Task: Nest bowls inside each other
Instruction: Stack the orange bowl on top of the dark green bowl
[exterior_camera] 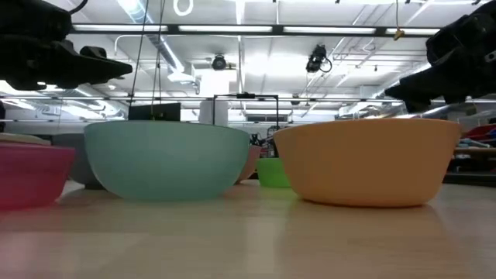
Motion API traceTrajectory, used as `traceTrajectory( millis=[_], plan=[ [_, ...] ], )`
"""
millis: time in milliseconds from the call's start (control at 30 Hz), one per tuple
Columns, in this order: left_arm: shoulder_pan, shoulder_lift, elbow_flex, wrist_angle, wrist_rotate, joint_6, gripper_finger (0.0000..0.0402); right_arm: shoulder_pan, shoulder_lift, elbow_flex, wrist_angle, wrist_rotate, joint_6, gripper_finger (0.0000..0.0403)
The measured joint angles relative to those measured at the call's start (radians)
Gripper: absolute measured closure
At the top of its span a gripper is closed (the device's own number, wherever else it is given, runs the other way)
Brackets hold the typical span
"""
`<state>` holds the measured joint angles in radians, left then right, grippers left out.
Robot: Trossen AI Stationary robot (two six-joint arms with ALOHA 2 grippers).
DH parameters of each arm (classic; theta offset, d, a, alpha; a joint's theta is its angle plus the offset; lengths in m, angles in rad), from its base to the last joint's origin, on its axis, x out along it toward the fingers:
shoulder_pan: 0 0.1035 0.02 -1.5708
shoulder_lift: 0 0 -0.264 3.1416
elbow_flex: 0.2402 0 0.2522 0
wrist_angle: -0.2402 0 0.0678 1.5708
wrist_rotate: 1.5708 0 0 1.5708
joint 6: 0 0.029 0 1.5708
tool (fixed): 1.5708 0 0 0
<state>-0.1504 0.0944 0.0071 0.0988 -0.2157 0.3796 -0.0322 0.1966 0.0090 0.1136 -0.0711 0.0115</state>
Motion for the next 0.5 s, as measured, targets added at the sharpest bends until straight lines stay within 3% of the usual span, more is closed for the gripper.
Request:
traceTrajectory(
  millis=[67,200,367,433,500],
  plan=[
    [0.0,0.002,0.0,0.078,0.003,-0.043,0.0229,0.0,0.0,0.0,0.091,0.011,-0.003,0.0243],
    [0.0,0.002,0.0,0.247,0.044,-0.346,0.0229,0.0,-0.001,0.0,0.335,0.014,0.048,0.0243],
    [0.0,0.003,0.005,0.348,0.031,-0.453,0.0229,0.0,-0.002,0.002,0.599,0.017,0.073,0.0243],
    [0.0,0.02,0.063,0.223,0.008,-0.458,0.0229,-0.002,0.0,0.046,0.508,0.033,0.152,0.0243],
    [-0.001,0.062,0.166,-0.008,-0.056,-0.473,0.0229,-0.003,0.034,0.144,0.257,0.038,0.218,0.0243]
  ],
)
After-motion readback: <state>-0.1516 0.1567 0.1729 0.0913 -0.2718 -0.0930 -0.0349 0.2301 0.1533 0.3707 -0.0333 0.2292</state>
